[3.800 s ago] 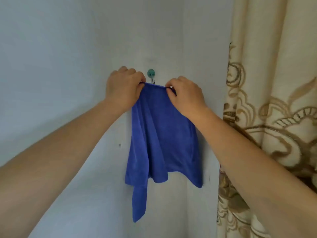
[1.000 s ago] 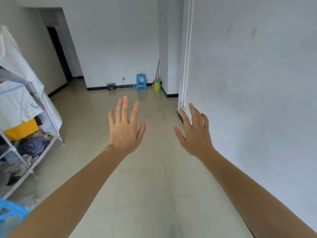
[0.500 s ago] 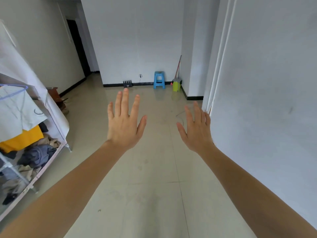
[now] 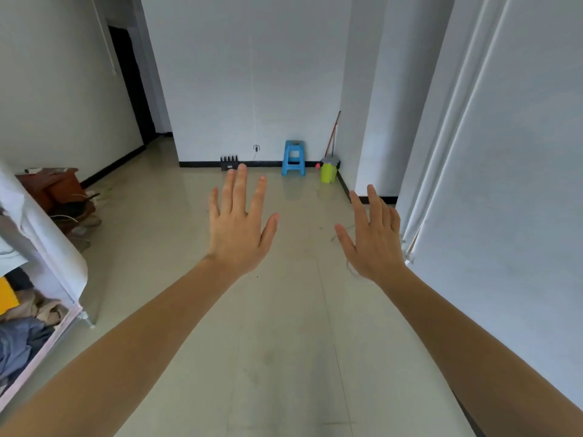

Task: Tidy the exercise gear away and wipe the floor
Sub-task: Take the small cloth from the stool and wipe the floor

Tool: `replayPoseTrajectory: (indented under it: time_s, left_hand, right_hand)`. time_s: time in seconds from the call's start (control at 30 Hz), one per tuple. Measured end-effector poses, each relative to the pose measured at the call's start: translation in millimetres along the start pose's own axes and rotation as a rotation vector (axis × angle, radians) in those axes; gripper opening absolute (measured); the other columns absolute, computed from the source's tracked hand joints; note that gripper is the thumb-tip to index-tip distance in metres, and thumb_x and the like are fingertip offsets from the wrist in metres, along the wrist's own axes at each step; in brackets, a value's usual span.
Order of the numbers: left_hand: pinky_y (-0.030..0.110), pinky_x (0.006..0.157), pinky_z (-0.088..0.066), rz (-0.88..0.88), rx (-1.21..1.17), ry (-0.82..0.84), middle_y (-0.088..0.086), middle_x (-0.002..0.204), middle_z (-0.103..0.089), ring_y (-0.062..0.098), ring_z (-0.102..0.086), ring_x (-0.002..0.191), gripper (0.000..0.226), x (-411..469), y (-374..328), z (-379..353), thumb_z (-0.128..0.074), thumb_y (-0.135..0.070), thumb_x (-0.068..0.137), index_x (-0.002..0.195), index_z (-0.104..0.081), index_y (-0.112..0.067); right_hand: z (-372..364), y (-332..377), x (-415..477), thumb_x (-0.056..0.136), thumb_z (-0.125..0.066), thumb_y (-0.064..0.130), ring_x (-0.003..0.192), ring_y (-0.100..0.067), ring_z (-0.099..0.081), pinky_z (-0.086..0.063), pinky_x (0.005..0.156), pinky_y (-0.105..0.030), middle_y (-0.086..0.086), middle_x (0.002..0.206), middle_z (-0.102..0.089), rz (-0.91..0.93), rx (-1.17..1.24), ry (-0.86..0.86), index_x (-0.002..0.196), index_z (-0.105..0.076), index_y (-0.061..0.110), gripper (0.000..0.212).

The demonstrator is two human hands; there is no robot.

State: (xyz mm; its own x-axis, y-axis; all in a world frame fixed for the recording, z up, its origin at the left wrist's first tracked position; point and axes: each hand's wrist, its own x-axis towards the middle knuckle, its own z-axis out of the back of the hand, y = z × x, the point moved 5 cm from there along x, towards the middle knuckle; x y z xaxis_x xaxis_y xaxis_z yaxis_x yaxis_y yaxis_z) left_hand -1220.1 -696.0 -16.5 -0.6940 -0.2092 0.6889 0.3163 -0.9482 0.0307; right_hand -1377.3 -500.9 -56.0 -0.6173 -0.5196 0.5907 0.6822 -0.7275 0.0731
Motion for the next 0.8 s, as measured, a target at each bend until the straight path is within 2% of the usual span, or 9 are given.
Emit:
replayPoseTrajectory:
  time_s: [0.27, 0.5, 0.63, 0.8]
  left_hand:
    - [0.059, 0.115, -0.020, -0.047, -0.017, 0.064, 0.021, 0.161, -0.009, 0.039, -0.010, 0.148, 0.066, 147, 46, -206, -0.029, -0.050, 0.101, 0.154, -0.021, -0.012]
    - [0.060, 0.114, -0.022, -0.011, 0.022, 0.143, 0.021, 0.162, -0.005, 0.039, -0.009, 0.148, 0.067, 313, 98, -367, -0.025, -0.051, 0.101, 0.155, -0.016, -0.012]
    - [0.060, 0.115, -0.021, 0.002, 0.021, 0.121, 0.022, 0.161, -0.009, 0.040, -0.010, 0.148, 0.067, 397, 140, -430, -0.027, -0.050, 0.101, 0.155, -0.017, -0.012]
    - [0.061, 0.115, -0.021, 0.051, -0.014, 0.036, 0.023, 0.161, -0.010, 0.040, -0.010, 0.148, 0.067, 491, 205, -533, -0.032, -0.048, 0.100, 0.154, -0.021, -0.010]
  right_hand:
    - [-172, -54, 164, 0.099, -0.028, 0.058, 0.144, -0.036, -0.026, -0.022, 0.117, -0.053, -0.018, 0.162, -0.011, -0.038, -0.013, 0.027, 0.156, -0.019, 0.017, 0.070]
    - [-309, -113, 345, 0.099, -0.028, 0.058, 0.144, -0.037, -0.026, -0.022, 0.116, -0.052, -0.019, 0.162, -0.010, -0.072, -0.020, 0.100, 0.156, -0.016, 0.017, 0.071]
    - [-373, -125, 455, 0.100, -0.030, 0.058, 0.146, -0.036, -0.023, -0.019, 0.117, -0.051, -0.018, 0.163, -0.007, -0.122, 0.035, 0.126, 0.156, -0.012, 0.018, 0.071]
    - [-471, -122, 582, 0.099, -0.032, 0.055, 0.140, -0.039, -0.033, -0.025, 0.115, -0.053, -0.020, 0.162, -0.013, -0.025, 0.048, 0.121, 0.156, -0.016, 0.016, 0.070]
